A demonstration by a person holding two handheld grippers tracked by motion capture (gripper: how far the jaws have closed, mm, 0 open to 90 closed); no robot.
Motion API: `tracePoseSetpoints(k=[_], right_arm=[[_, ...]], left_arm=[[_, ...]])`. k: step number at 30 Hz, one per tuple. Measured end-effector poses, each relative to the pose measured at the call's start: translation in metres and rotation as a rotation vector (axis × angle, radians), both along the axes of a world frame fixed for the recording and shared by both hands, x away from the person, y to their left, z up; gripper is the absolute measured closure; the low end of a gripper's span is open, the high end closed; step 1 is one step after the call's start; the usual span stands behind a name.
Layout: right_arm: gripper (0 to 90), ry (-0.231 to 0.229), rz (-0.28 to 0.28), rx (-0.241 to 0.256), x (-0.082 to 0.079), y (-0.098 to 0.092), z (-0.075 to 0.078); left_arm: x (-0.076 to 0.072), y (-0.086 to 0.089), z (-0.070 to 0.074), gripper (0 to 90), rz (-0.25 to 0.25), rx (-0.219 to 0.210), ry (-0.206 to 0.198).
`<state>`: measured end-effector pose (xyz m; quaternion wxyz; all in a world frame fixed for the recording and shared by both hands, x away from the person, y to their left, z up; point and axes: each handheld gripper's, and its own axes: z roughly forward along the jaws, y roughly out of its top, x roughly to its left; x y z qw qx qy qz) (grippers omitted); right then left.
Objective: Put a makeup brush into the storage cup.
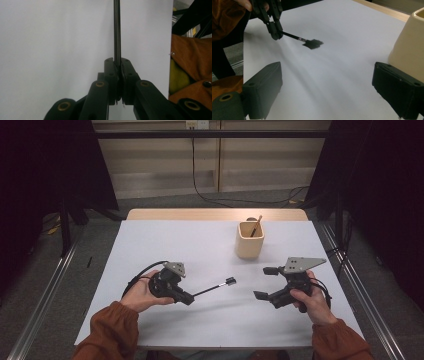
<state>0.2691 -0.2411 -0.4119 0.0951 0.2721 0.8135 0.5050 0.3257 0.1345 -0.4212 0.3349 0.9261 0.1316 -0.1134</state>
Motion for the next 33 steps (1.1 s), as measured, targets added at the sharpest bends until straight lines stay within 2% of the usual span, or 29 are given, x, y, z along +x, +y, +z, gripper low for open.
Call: tracePoseSetpoints(k=[4, 6, 10, 12, 15, 19, 21, 23, 27, 29, 33], right_arm=[[8.7, -0.005, 0.003, 0.001, -0.002, 0.001, -0.002], [8.7, -0.012, 0.007, 0.018, -0.003, 0.001, 0.0], [8.8, -0.039, -0.017, 0.018, -0.004, 0.002, 0.001], [8.8, -0.043, -0.017, 0.022, -0.004, 0.002, 0.001], [8.8, -0.055, -0.021, 0.021, -0.005, 0.004, 0.001], [8.8, -0.052, -0.014, 0.045, -0.005, 0.004, 0.001], [8.7, -0.054, -0.015, 0.057, -0.006, 0.003, 0.001], [8.8, -0.058, -0.018, 0.061, -0.007, 0.002, 0.002], [8.8, -0.067, -0.016, 0.073, -0.009, 0.003, 0.002], [8.8, -0.073, -0.016, 0.07, -0.009, 0.003, 0.002], [8.6, -0.086, -0.001, 0.065, -0.011, 0.006, 0.003]], left_arm=[[-0.003, 0.001, 0.0, 85.5, 0.018, -0.028, -0.015], [-0.004, 0.002, 0.001, 85.5, 0.027, -0.051, -0.031], [-0.007, 0.005, 0.003, 85.6, 0.045, -0.091, -0.052], [-0.009, 0.006, 0.002, 85.6, 0.06, -0.119, -0.05], [-0.009, 0.008, 0.002, 85.5, 0.077, -0.135, -0.066], [-0.01, 0.01, 0.003, 85.6, 0.091, -0.173, -0.071], [-0.012, 0.012, 0.002, 85.5, 0.089, -0.193, -0.058], [-0.015, 0.014, 0.0, 85.5, 0.096, -0.192, -0.064], [-0.018, 0.016, -0.002, 85.5, 0.128, -0.231, -0.085], [-0.019, 0.017, -0.002, 85.5, 0.133, -0.247, -0.075], [-0.021, 0.017, -0.001, 85.4, 0.159, -0.259, -0.11]])
